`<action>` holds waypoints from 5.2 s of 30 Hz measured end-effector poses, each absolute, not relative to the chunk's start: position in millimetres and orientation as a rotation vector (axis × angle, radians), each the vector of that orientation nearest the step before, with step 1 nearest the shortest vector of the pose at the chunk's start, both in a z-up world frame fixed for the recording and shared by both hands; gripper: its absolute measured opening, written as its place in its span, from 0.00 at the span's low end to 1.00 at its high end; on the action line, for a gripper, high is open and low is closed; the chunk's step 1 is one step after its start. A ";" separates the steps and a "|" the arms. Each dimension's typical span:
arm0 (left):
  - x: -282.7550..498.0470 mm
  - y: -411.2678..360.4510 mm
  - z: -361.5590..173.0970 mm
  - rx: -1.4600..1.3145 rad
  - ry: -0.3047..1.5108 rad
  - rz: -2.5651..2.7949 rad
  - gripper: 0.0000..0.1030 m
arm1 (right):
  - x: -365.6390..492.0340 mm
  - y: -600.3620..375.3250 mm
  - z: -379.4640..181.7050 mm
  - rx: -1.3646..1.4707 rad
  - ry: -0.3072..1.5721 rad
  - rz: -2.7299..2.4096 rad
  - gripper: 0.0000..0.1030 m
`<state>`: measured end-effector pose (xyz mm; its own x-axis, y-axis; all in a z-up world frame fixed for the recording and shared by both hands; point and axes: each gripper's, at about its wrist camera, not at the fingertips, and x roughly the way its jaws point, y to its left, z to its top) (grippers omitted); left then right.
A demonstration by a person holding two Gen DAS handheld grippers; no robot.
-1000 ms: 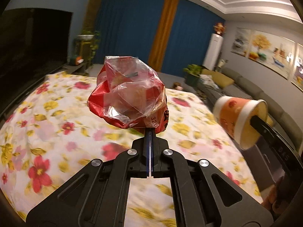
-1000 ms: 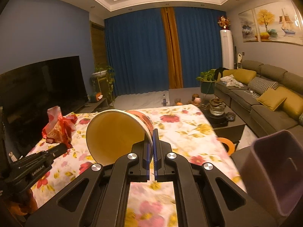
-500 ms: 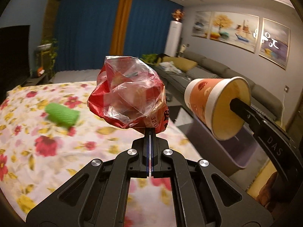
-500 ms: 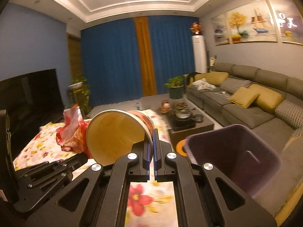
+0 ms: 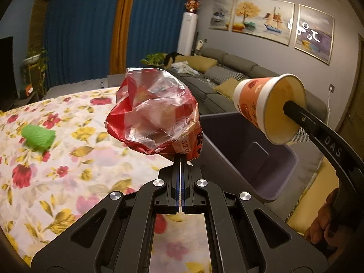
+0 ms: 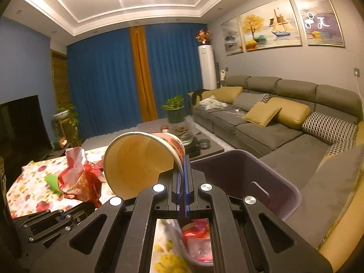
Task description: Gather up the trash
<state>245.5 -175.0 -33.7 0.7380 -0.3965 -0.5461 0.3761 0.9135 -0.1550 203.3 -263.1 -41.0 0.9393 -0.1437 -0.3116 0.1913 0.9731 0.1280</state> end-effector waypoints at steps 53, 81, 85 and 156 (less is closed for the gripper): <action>242.4 -112.0 -39.6 -0.111 0.586 -0.319 0.75 | 208.7 -234.9 -42.7 0.132 0.303 -0.156 0.59; 308.9 66.7 -44.7 -0.167 0.551 0.164 0.75 | 285.5 -106.8 -46.6 0.038 0.332 0.041 0.71; 327.5 77.3 -48.7 -0.195 0.567 0.202 0.74 | 303.0 -94.1 -48.5 0.045 0.350 0.068 0.71; 275.2 -44.7 -31.1 -0.155 0.572 -0.078 0.10 | 248.8 -163.8 -51.7 0.087 0.381 -0.014 0.71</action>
<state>275.2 -44.7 -31.1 0.8384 -0.1165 -0.5325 0.0305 0.9854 -0.1676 248.8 -163.8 -51.7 0.9281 0.0023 -0.3723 0.0304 0.9962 0.0819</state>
